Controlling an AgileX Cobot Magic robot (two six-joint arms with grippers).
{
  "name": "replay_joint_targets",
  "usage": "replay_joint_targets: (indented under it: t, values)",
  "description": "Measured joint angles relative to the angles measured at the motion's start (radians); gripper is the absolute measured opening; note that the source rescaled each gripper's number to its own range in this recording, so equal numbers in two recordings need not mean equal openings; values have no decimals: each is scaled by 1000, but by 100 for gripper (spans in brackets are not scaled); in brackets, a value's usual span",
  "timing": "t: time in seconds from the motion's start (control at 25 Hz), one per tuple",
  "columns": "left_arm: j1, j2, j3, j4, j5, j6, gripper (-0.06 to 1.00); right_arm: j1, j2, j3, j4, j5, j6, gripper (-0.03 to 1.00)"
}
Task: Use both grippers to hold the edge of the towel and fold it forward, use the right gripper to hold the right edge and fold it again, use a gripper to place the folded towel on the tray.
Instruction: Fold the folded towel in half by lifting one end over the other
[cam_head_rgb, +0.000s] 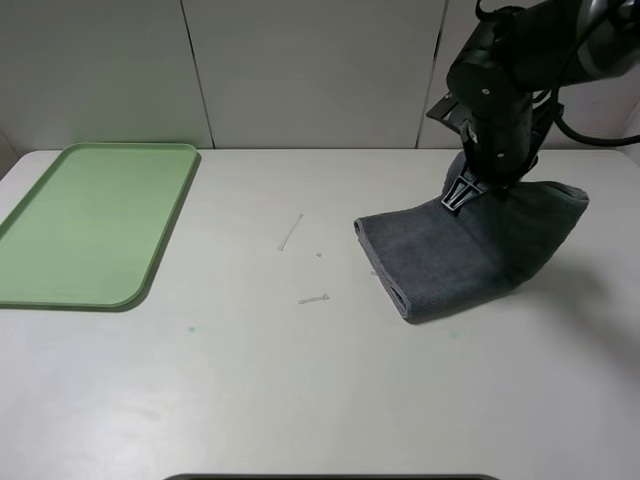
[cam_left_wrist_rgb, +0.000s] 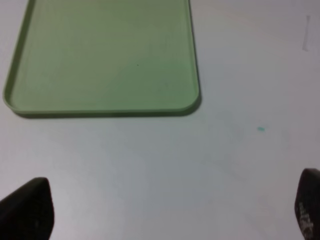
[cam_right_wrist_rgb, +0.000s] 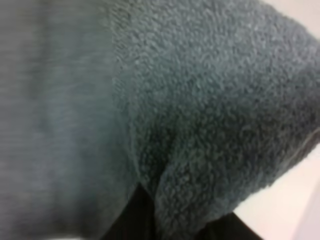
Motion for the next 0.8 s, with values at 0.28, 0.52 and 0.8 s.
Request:
replay_joint_targets:
  t: [0.28, 0.52, 0.8]
  values:
    - [0, 0, 0, 0, 0, 0, 97, 83, 0, 0, 92, 8, 1, 11]
    - [0, 0, 0, 0, 0, 0, 97, 95, 0, 0, 188, -15, 33, 11]
    - [0, 0, 0, 0, 0, 0, 97, 95, 23, -2, 268, -49, 128, 11]
